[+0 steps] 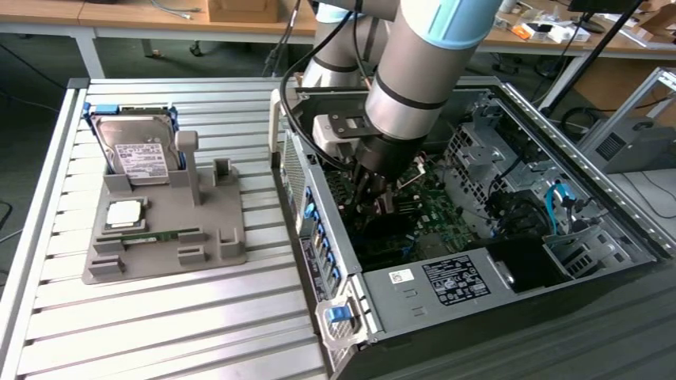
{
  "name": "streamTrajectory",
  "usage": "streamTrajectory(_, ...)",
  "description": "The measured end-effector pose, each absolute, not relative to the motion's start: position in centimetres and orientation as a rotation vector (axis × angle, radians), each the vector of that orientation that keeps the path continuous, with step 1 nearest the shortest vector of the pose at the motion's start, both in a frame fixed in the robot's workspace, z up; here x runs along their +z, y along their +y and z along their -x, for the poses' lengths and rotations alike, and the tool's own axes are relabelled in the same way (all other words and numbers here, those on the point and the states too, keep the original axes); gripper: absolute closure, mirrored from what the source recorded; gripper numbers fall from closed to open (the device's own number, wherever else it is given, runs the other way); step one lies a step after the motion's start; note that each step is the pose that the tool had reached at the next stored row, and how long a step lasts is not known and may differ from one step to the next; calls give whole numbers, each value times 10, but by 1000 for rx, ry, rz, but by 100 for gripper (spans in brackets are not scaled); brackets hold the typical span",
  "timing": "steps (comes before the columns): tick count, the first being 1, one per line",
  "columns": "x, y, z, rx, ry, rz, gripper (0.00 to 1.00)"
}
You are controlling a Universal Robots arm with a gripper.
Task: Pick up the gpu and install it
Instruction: 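Press down on the gpu until it lock into place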
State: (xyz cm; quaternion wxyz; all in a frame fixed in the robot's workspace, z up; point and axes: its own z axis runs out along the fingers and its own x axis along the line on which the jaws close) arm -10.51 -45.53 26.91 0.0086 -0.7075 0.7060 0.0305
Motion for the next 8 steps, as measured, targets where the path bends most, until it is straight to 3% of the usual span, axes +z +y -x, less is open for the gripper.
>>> streamTrajectory(8, 293, -455, 105, 91, 2201, 2206, 89)
